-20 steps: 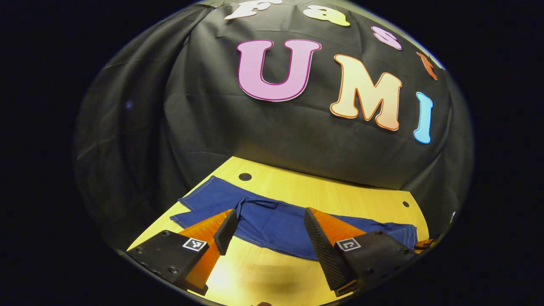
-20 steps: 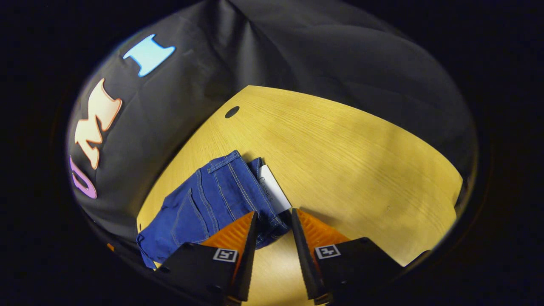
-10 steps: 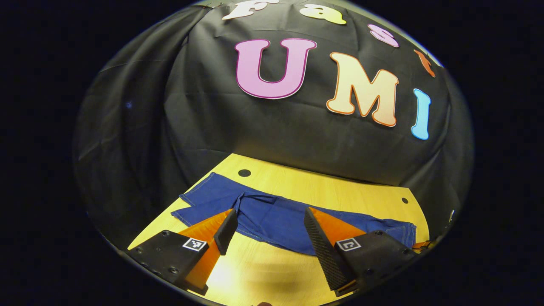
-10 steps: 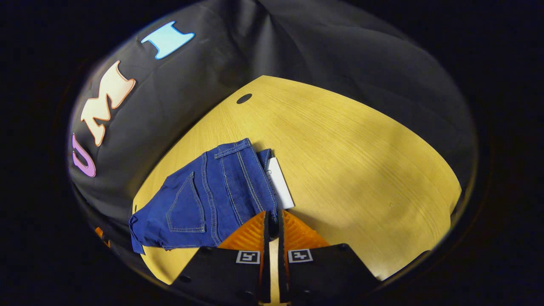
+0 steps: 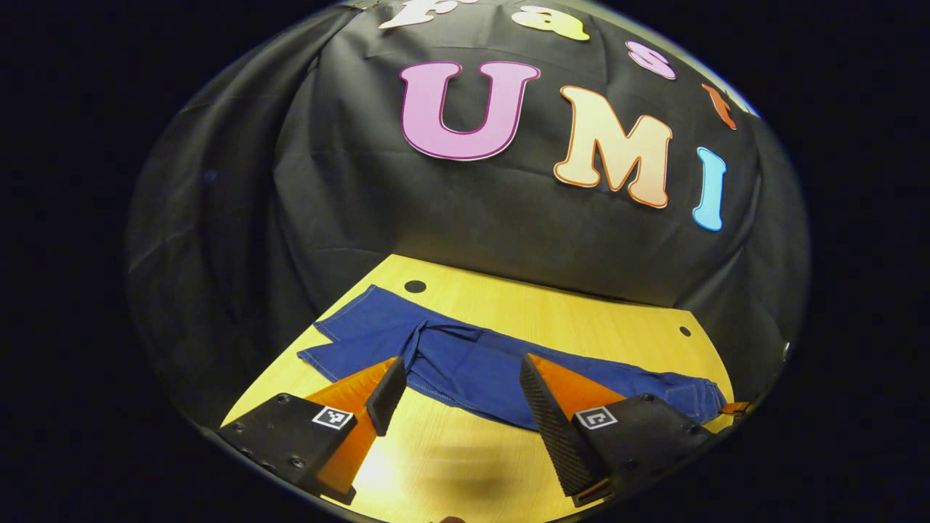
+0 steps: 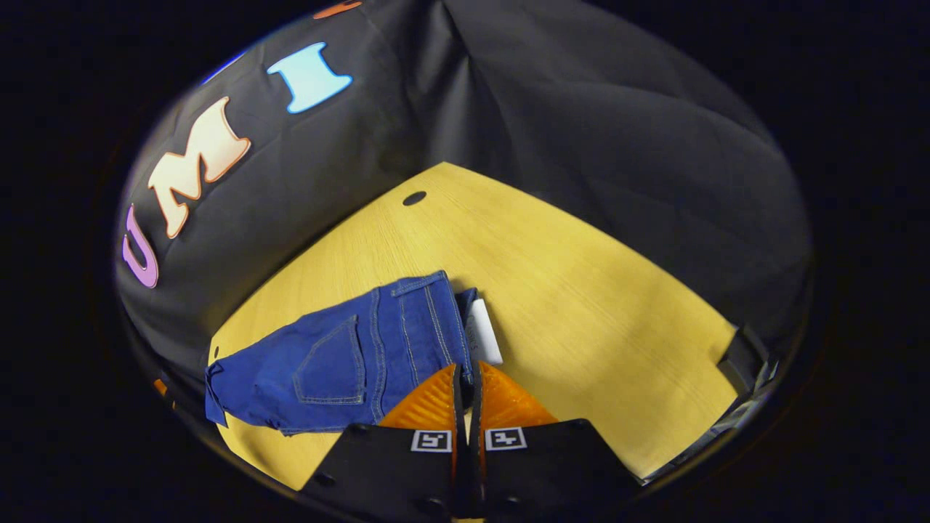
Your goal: Grasp the waist and the cuffs of the jeans and fold them to make the two legs overlap; first hold the waist and fold one-third of the jeans toward the cuffs, then hold the cuffs and fold the remaining one-third in the same direction to finish folding.
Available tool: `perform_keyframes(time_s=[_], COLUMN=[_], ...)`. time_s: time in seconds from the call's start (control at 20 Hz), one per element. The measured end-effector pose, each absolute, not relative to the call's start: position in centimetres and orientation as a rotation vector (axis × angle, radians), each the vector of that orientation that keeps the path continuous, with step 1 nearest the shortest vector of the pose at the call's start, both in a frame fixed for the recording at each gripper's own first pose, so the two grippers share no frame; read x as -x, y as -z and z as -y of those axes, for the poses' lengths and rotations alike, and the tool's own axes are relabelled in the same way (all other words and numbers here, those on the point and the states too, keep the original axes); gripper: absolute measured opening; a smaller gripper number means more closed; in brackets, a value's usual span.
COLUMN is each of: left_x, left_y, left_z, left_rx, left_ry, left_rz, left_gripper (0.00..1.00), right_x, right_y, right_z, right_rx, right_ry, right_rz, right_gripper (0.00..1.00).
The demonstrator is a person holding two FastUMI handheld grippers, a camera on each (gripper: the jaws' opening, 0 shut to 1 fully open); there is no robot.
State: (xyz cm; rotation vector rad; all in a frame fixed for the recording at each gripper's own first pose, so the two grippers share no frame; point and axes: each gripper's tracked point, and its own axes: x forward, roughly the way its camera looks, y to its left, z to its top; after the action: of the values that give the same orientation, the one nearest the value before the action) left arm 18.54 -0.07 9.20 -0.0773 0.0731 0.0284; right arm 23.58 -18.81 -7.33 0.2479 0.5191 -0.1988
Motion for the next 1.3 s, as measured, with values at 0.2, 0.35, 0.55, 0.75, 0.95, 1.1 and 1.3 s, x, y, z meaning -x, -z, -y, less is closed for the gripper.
perform_keyframes(time_s=[0.2,0.35,0.55,0.75,0.95,1.1,1.3], left_x=[-19.2,-19.3,-19.0,-19.3,-19.7,-20.0,-20.3], left_y=[-7.6,-6.9,-5.9,-5.5,-5.6,-5.6,-5.9], left_z=[-2.3,-4.1,-6.1,-8.1,-10.2,-12.2,-14.5], left_rx=[0.122,0.121,0.084,0.145,0.179,0.169,0.151], left_ry=[-0.006,-0.021,-0.007,0.001,0.011,0.0,-0.014], left_rz=[-0.081,-0.083,-0.08,-0.073,-0.071,-0.079,-0.083], left_gripper=[0.95,0.95,0.95,0.95,0.95,0.95,0.95], right_x=[-22.9,-22.8,-23.9,-23.9,-23.9,-24.7,-25.9], right_y=[2.8,-0.4,-4.3,-6.3,-6.2,-3.6,0.7], right_z=[17.3,14.5,7.9,-0.4,-8.7,-14.3,-20.8], right_rx=[-0.184,-0.123,0.0,0.065,0.098,0.132,0.165], right_ry=[0.185,0.158,0.09,-0.007,-0.123,-0.209,-0.312], right_rz=[-0.439,-0.394,-0.331,-0.271,-0.256,-0.294,-0.355], right_gripper=[0.02,0.02,0.02,0.02,0.02,0.02,0.02])
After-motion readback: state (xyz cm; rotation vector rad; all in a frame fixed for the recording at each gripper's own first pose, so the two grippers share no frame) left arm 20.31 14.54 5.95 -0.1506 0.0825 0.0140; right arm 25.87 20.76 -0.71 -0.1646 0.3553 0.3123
